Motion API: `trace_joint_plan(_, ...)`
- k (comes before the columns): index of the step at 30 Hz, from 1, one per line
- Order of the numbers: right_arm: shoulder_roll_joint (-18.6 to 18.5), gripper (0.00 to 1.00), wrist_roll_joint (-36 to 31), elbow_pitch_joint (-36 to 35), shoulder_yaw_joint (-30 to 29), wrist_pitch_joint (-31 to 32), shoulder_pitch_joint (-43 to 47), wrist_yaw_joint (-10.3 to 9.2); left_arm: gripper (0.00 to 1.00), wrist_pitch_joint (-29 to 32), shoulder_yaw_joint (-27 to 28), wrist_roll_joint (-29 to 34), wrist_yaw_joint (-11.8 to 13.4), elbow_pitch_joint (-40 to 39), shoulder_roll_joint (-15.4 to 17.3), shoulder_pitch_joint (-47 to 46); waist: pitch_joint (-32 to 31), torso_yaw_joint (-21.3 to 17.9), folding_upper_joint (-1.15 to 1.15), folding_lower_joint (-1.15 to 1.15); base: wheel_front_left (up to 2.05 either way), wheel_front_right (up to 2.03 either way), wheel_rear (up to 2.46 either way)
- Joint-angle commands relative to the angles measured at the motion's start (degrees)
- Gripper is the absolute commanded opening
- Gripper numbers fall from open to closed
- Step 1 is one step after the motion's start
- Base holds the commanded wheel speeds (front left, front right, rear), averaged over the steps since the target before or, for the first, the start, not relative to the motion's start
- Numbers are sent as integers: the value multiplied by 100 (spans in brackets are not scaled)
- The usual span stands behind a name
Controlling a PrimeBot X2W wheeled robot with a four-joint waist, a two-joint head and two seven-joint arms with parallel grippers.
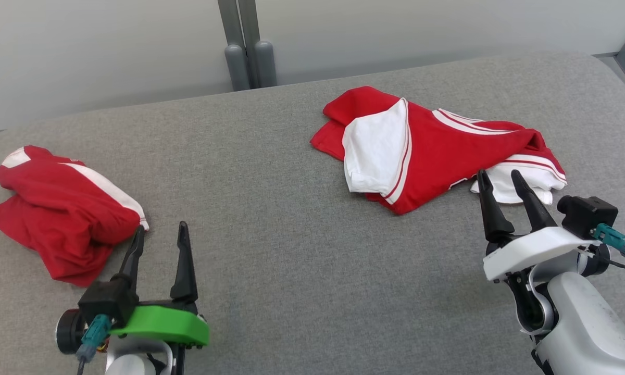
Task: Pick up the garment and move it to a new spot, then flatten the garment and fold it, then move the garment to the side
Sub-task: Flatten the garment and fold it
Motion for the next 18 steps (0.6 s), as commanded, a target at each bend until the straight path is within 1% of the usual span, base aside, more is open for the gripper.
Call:
trace_joint_plan(1,11,100,-43,-68,-31,-16,54,3,100,121,-65,36,-73,52,63,-200,47,-33,0,0,0,0,0)
trace_joint_plan(7,45,100,-89,-310,-168,-16,-91,3,100,1042,-529,50,-371,441,123,-992,313,-277,0,0,0,0,0)
trace_joint_plan(10,97,100,-84,-461,-249,-16,-151,3,100,1492,-743,-56,-500,797,114,-1568,529,-484,0,0,0,0,0)
trace_joint_plan(12,130,100,-98,-545,-295,-16,-175,3,100,1791,-924,59,-537,1068,177,-1980,678,-648,0,0,0,0,0)
trace_joint_plan(18,242,100,-95,-817,-459,-17,-269,3,100,2475,-1212,-94,-617,2017,143,-3158,1115,-1146,0,0,0,0,0)
